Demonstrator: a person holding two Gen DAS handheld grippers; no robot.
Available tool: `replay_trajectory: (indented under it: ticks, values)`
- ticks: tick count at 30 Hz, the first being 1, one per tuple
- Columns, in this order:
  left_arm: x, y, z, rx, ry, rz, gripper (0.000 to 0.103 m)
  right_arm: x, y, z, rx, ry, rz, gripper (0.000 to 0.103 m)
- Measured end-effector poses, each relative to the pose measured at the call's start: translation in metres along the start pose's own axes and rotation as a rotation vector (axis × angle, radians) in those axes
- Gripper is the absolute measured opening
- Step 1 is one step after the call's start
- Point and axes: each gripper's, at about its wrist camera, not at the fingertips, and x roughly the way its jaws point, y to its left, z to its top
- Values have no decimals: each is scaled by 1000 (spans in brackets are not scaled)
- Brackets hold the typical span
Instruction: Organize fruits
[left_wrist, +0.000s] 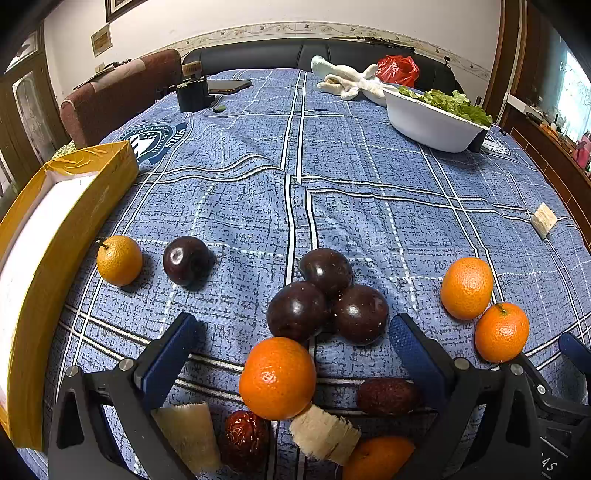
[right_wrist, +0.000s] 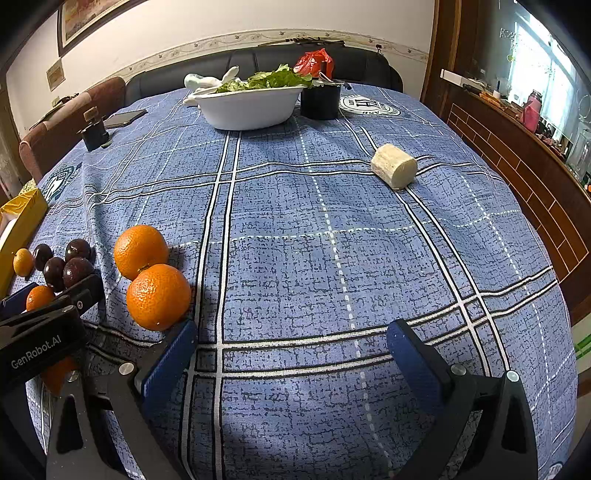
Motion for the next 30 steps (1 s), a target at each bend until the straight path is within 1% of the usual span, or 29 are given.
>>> replay_trajectory:
  ticks: [27, 30]
  values:
    - [0, 0, 0, 0, 0, 0, 103, 0, 0, 0, 0, 0, 0, 103]
    - [0, 0, 0, -16, 1, 5, 103, 0, 0, 0, 0, 0, 0, 103]
